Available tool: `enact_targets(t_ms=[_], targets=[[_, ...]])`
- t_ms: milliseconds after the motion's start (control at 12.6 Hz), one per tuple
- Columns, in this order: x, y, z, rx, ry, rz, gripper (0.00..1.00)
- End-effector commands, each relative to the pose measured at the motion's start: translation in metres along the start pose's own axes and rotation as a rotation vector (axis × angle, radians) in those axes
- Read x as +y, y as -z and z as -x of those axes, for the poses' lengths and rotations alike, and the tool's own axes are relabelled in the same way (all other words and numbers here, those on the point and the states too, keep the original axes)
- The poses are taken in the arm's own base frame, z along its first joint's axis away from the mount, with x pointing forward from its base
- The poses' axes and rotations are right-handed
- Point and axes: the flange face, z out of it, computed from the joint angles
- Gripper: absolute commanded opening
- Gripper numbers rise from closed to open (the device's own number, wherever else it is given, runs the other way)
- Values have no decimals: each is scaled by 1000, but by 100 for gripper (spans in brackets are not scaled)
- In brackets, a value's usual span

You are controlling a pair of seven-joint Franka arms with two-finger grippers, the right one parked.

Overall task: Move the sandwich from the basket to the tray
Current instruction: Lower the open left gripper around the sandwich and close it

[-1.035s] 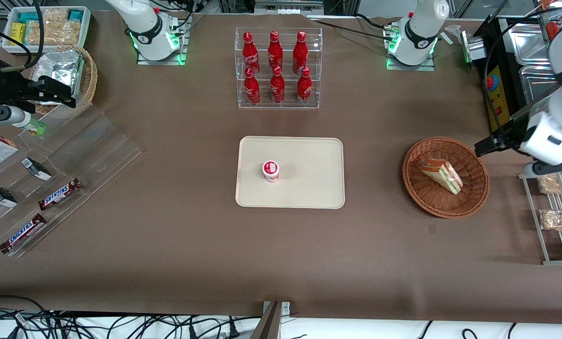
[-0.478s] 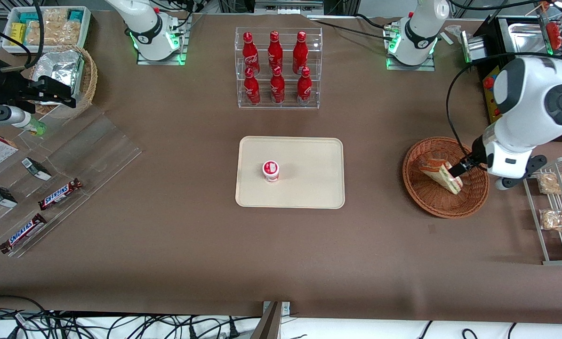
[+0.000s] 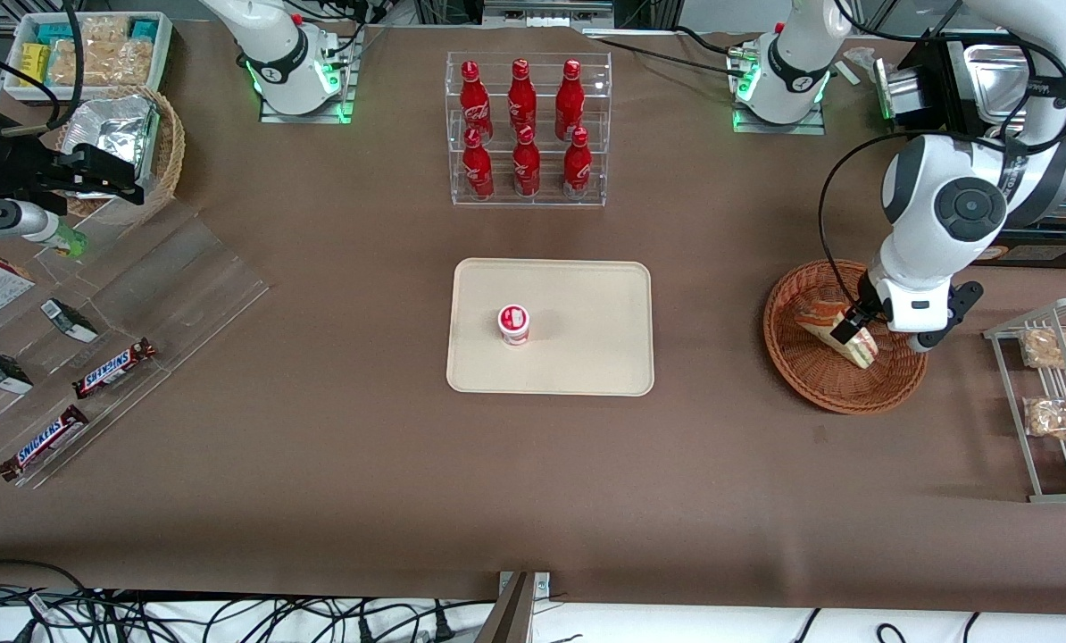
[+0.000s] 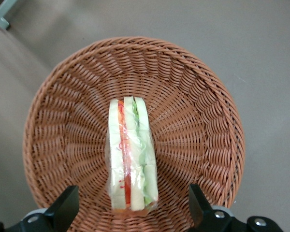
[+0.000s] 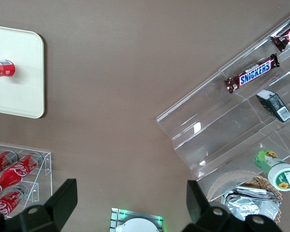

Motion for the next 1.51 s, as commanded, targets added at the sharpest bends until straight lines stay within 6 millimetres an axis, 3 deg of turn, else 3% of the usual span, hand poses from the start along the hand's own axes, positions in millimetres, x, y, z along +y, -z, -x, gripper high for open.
enact_targets(t_ms=[0, 558, 1035, 1274, 1354, 1434], targets=[[2, -16, 1, 19, 54, -13, 100], [3, -63, 5, 12, 107, -54, 100], [-2, -76, 1, -5, 72, -70, 100], [-7, -76, -3, -8, 77, -72, 12], [-7, -76, -3, -7, 86, -73, 0], [-9, -74, -5, -5, 87, -73, 0]])
